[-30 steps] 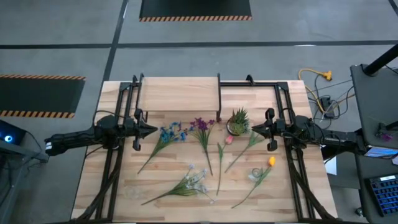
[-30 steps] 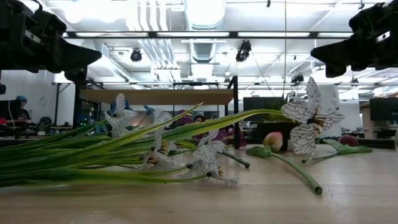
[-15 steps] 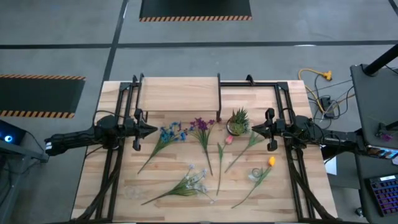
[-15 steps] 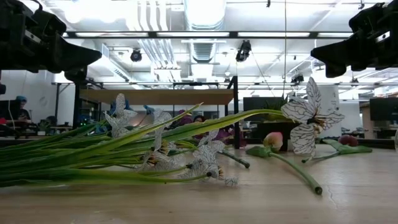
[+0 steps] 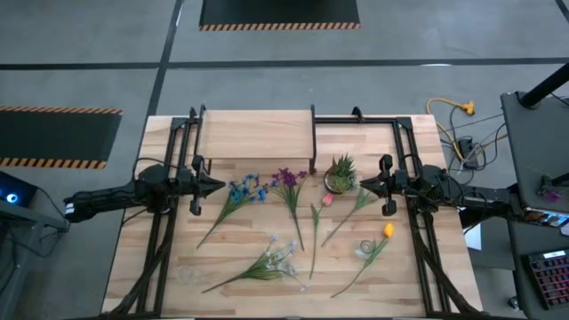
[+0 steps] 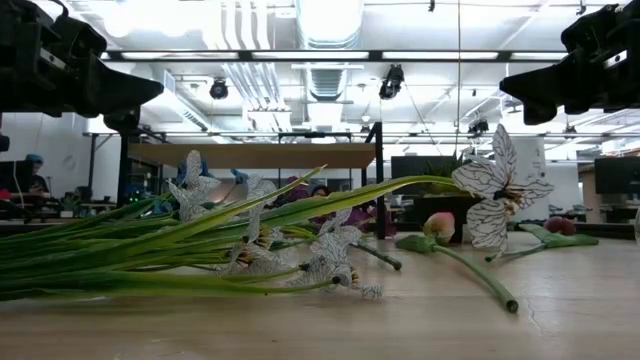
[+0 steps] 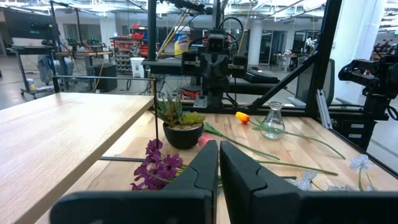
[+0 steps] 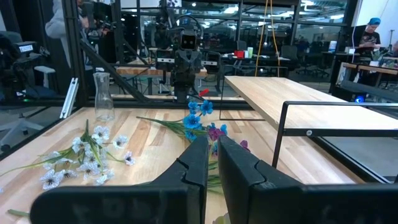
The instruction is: Pick and place flowers into a vace then onto a shelf
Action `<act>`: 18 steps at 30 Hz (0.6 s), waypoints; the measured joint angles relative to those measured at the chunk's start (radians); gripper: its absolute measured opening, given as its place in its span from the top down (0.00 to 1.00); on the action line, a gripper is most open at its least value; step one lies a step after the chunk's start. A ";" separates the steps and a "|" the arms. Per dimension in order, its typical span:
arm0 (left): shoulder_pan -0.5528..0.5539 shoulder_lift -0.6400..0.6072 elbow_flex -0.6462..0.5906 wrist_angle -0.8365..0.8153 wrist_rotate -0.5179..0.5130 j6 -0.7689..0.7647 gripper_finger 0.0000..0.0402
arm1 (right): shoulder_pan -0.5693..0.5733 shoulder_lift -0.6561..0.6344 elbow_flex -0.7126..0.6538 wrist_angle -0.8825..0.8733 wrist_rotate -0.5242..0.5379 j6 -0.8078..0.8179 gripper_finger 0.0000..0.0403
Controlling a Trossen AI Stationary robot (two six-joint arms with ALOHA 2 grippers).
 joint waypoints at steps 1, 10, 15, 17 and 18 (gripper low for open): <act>0.000 0.000 0.000 0.000 0.000 0.000 1.00 | 0.000 0.000 0.000 0.000 0.000 0.000 0.93; 0.000 0.000 0.000 0.000 -0.002 0.127 1.00 | 0.000 0.000 0.000 0.000 0.000 0.000 0.93; 0.000 0.000 0.000 0.008 -0.001 0.179 1.00 | 0.000 0.000 0.000 0.001 0.000 0.000 0.93; 0.000 0.000 0.000 0.002 -0.001 0.180 1.00 | 0.000 0.000 0.000 0.001 0.000 0.000 0.93; 0.000 0.000 0.000 0.001 -0.001 0.181 1.00 | 0.000 0.000 0.000 0.001 0.000 0.000 0.93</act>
